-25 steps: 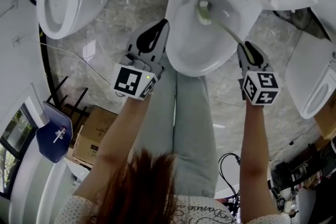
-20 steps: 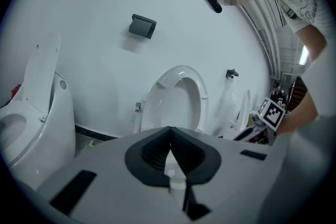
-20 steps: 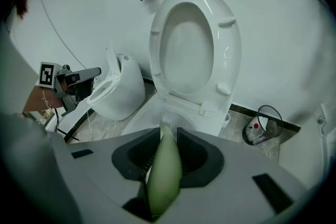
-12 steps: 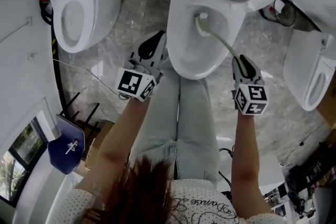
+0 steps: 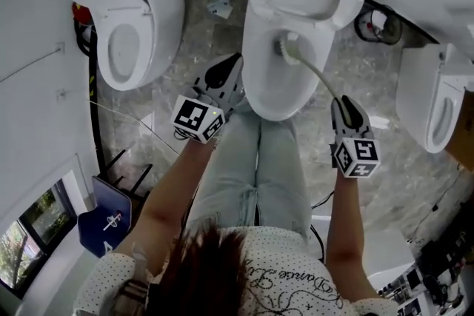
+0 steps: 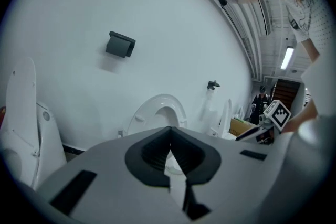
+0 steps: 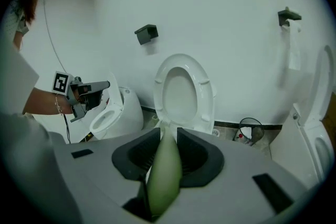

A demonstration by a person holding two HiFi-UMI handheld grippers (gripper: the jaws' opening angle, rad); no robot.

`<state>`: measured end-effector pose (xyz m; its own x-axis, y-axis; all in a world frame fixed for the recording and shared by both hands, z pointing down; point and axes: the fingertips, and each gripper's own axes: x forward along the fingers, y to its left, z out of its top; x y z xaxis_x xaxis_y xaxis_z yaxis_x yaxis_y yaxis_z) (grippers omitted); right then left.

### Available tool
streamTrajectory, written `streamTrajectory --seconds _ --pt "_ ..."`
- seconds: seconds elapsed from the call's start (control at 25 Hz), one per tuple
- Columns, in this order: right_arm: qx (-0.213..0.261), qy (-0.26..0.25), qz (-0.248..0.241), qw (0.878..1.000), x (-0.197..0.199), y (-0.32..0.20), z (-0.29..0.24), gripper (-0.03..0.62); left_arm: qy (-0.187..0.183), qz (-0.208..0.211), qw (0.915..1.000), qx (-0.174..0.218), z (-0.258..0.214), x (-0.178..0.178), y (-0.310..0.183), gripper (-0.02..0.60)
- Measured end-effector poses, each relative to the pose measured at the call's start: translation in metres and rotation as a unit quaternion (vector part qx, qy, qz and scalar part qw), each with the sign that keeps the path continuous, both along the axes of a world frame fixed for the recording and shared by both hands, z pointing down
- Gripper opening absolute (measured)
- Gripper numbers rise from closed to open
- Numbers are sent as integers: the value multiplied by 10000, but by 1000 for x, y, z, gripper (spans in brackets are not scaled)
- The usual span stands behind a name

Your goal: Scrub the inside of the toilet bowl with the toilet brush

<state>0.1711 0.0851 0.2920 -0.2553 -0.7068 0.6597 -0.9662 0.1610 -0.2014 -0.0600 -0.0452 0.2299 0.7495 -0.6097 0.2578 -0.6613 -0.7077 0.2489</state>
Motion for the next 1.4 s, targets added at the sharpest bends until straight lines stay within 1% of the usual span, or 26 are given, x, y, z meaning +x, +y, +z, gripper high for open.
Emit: streamTrajectory --seconds 0.2,0.36,0.52,0.68,0.84,0.92,1.04,1.2,1.4 --pt "462 144 -8 9988 5 5 -43 110 2 124 9993 356 -44 10 0 2" --pt "893 90 154 9958 9 4 -81 110 29 261 9979 588 -79 15 5 2" --pt "1269 112 107 9918 10 0 -114 110 78 301 9965 780 -107 16 5 2" --pt "1528 7 17 9883 8 -3 -139 110 96 257 9954 923 -129 13 6 2" --pt "1612 -261 45 9866 8 -6 -153 110 63 179 9939 1085 -147 8 5 2" --pt "1715 -255 64 9848 6 -6 -163 112 53 144 9932 1157 -156 5 7 2" --pt "1951 -201 148 9805 8 -10 -182 112 49 131 9917 1277 -171 5 10 2" --pt "2209 -362 208 9744 10 -21 -213 112 70 147 9894 1444 -192 8 15 2" --pt "2720 -100 95 9622 5 -38 -261 112 169 43 9869 1607 -215 6 16 2"
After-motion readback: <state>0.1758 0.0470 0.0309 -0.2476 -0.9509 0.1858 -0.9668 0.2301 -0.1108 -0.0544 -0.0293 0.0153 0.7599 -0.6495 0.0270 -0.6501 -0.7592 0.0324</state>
